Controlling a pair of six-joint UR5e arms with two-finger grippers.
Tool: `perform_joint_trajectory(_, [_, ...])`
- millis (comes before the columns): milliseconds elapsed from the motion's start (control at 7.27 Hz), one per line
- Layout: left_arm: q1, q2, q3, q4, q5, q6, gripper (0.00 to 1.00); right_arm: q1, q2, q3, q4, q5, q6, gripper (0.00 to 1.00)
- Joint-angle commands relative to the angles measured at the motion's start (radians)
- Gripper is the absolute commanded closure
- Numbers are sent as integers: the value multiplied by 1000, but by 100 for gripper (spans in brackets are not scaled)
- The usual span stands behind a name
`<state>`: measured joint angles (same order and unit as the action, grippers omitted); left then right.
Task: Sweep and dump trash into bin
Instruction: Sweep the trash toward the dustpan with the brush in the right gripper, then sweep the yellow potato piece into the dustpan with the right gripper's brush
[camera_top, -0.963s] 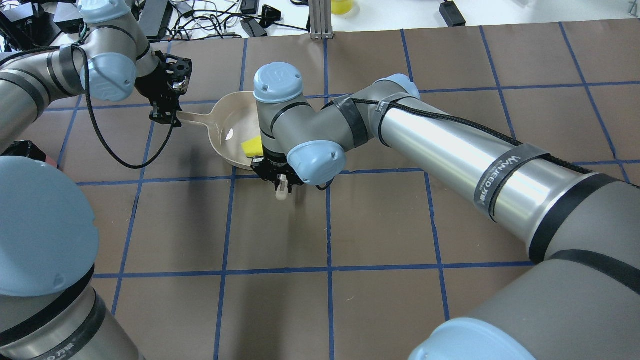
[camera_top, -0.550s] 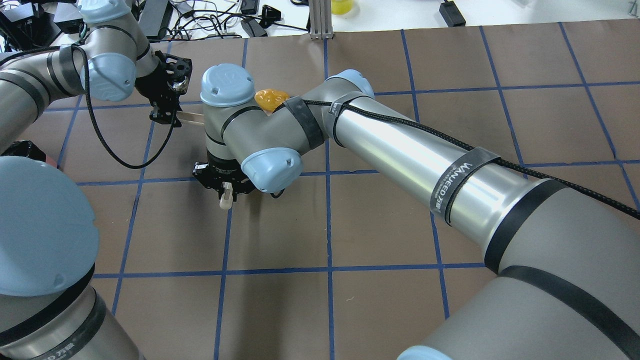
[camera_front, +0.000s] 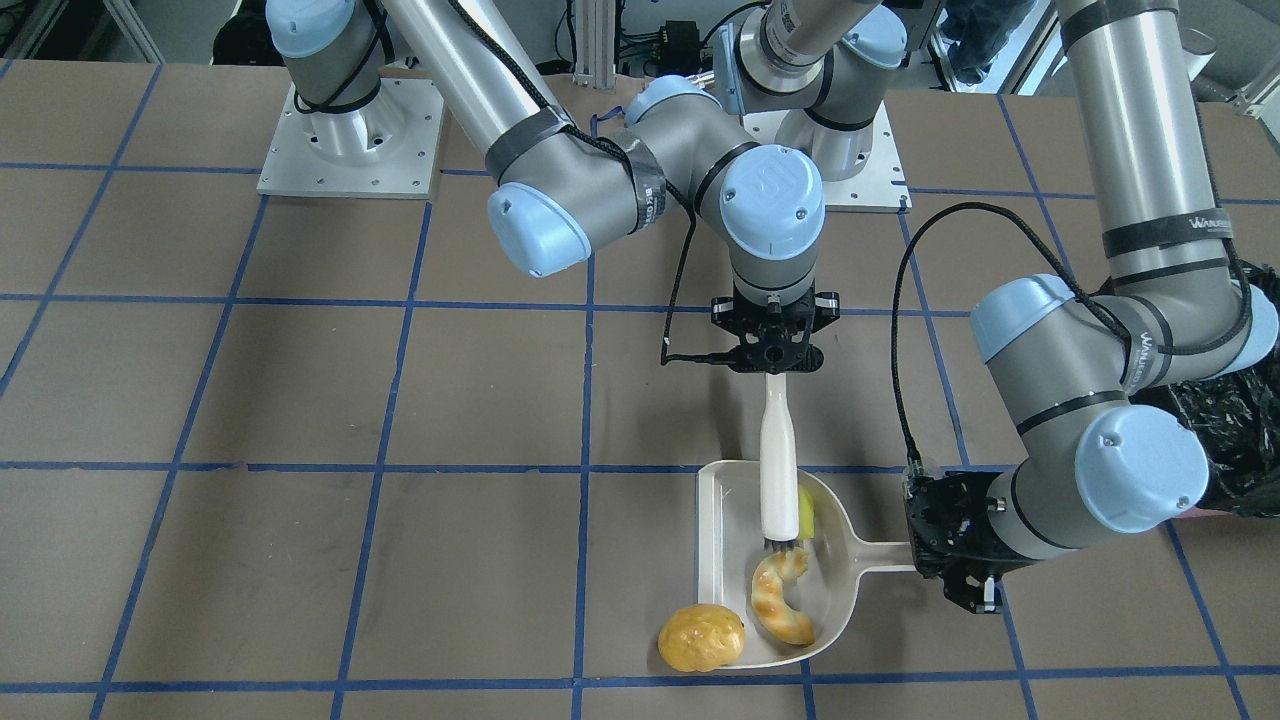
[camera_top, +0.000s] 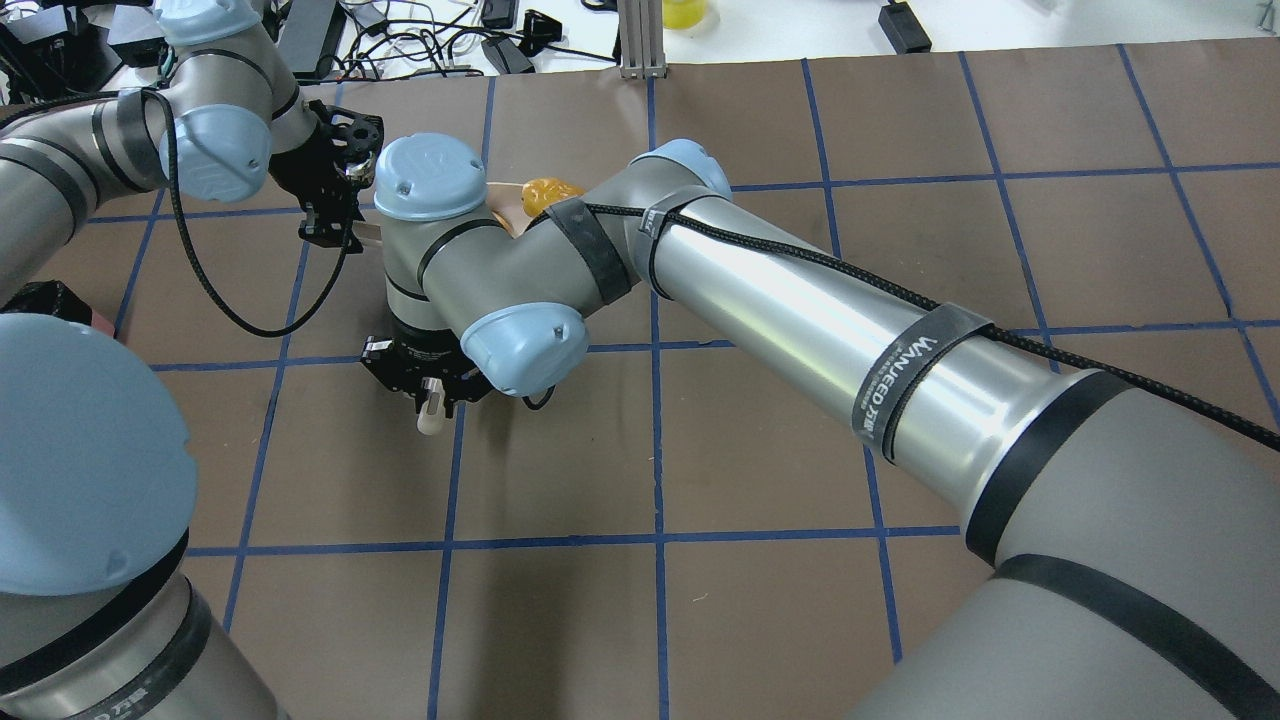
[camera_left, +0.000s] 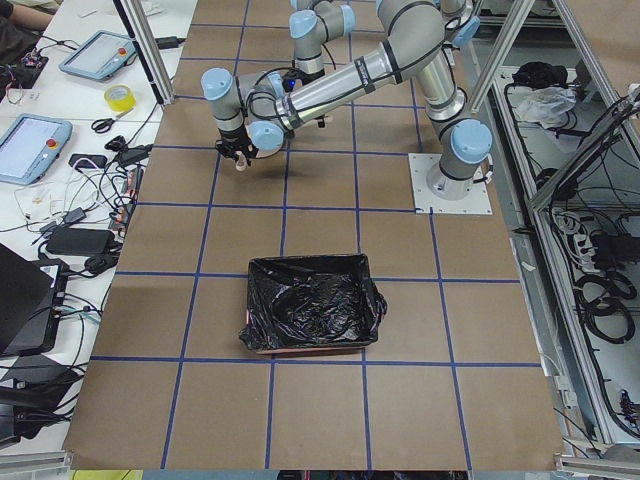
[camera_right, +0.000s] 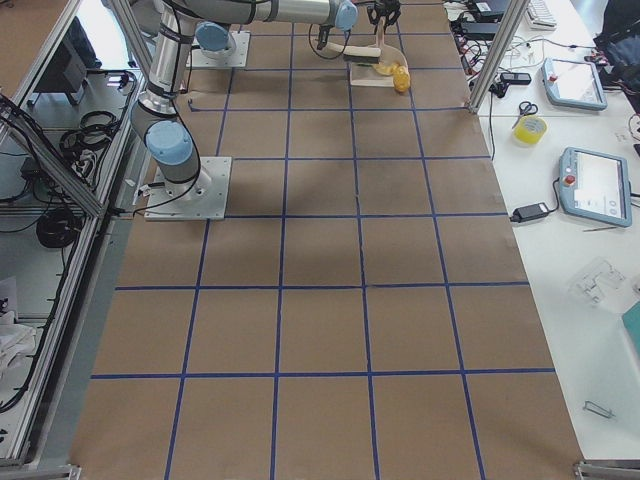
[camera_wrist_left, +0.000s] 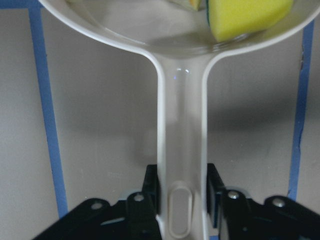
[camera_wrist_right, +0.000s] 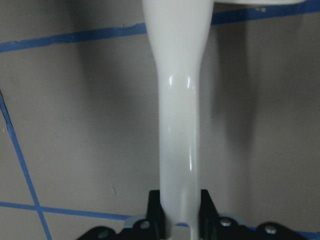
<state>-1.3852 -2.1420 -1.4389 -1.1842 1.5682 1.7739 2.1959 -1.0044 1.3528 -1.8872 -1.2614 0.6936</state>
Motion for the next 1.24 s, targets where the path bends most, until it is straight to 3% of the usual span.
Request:
perform_joint_trajectory(0, [0,-2,0,0,-2,-1,93,-68,-69,-1,132,-71,-55,100])
perform_joint_trajectory(275, [0,-7,2,-5,4,-17,93,-126,-92,-1,135,-153,-149,100])
perform_joint_trajectory(550, [-2,-9,5,-17,7,-72,93,-229,-77,3,148,-249,-372,100])
perform_joint_trajectory(1101, [-23,-10,9,-22,50,-103,93,-327,44,-41,14,-312,-627,100])
